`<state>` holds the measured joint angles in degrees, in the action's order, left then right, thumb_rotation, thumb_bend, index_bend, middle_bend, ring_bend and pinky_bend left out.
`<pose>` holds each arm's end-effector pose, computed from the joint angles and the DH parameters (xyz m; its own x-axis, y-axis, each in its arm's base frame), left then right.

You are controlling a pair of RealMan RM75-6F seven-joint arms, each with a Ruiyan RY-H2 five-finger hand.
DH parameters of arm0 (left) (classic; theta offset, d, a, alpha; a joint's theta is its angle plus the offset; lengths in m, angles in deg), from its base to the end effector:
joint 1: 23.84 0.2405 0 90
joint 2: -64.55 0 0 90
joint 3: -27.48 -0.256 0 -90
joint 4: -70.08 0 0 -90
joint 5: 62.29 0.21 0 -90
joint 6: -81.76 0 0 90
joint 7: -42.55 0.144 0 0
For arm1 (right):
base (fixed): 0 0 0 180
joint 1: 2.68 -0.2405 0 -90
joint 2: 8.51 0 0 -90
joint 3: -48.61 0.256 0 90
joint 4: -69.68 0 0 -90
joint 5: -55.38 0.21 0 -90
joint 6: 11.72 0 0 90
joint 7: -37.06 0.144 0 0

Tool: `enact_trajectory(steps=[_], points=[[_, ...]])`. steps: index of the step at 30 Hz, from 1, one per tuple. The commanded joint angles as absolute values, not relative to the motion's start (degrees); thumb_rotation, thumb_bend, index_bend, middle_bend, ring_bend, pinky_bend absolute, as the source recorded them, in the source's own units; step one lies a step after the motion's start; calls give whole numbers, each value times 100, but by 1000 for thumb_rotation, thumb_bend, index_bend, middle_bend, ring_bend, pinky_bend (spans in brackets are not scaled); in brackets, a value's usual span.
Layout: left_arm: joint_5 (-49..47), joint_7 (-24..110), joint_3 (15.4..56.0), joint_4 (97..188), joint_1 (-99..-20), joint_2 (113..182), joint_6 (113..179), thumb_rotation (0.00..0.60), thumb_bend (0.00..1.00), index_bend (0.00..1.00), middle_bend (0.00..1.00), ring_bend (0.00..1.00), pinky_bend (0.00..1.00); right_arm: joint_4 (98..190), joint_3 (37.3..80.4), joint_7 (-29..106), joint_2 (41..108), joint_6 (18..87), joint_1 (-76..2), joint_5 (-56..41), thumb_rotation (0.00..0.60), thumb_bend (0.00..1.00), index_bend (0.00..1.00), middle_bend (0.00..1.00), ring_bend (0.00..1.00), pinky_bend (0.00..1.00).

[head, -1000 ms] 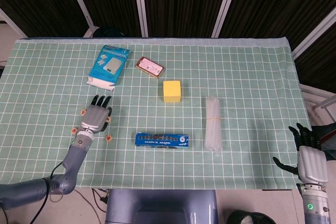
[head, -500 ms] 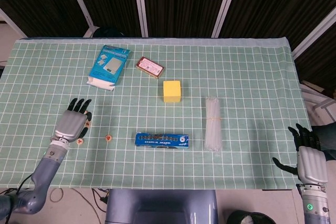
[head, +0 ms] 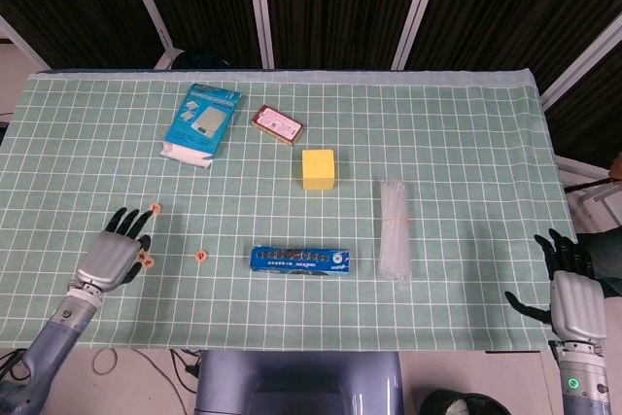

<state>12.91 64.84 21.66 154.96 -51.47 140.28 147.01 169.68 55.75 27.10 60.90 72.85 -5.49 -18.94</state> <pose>-0.2839 0.2601 0.0486 0.7153 0.2480 0.6533 0.6970 -0.3207 -0.6414 -0.3037 -0.1803 0.1355 0.3226 0.0035 0.9465 -0.9269 0.2038 0.3152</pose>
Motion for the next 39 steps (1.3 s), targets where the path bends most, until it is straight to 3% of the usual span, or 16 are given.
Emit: enact_trajectory(steps=[1,39], points=[[1319,6497,2179,15434,-5107,14088,14693,600,358,483,37,0,0,16965,5578,2718,6088,7285,-548,-1893,600,267,118,56,19,0],[1378,6966,2402,15200,-4905,14383,14490,600,357,421,37,0,0,16995,5610,2676,6095,7297,-543,-1807,600,267,118,56,19,0]])
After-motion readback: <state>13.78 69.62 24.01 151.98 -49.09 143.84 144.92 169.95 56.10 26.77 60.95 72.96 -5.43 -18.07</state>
